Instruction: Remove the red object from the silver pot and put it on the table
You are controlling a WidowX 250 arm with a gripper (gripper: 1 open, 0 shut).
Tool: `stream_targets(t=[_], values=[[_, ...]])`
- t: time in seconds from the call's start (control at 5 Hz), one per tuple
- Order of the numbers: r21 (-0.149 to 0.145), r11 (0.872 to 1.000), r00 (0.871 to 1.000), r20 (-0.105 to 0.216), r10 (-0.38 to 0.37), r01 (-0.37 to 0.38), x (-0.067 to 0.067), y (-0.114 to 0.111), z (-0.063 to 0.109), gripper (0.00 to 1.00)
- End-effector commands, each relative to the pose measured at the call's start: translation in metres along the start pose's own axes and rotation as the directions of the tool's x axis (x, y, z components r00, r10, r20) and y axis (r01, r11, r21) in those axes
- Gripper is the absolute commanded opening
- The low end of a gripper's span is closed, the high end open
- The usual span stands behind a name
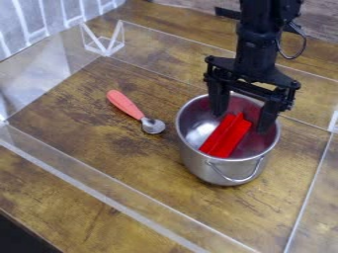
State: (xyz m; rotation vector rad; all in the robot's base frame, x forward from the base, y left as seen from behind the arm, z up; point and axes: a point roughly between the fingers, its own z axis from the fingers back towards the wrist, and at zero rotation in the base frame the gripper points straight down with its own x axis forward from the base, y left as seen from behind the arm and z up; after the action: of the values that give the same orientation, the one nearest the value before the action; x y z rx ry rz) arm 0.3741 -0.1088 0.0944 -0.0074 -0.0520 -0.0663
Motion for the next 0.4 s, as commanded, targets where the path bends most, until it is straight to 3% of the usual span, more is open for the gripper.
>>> stream_targets(t=[0.0,0.2], values=[[-0.002,1.0,0.998,0.061,0.011,-0.011,0.0095,0.0124,0.0131,1.0],[0.004,1.0,0.998,0.065,0.017,-0.017,0.0113,0.0208,0.0091,1.0]])
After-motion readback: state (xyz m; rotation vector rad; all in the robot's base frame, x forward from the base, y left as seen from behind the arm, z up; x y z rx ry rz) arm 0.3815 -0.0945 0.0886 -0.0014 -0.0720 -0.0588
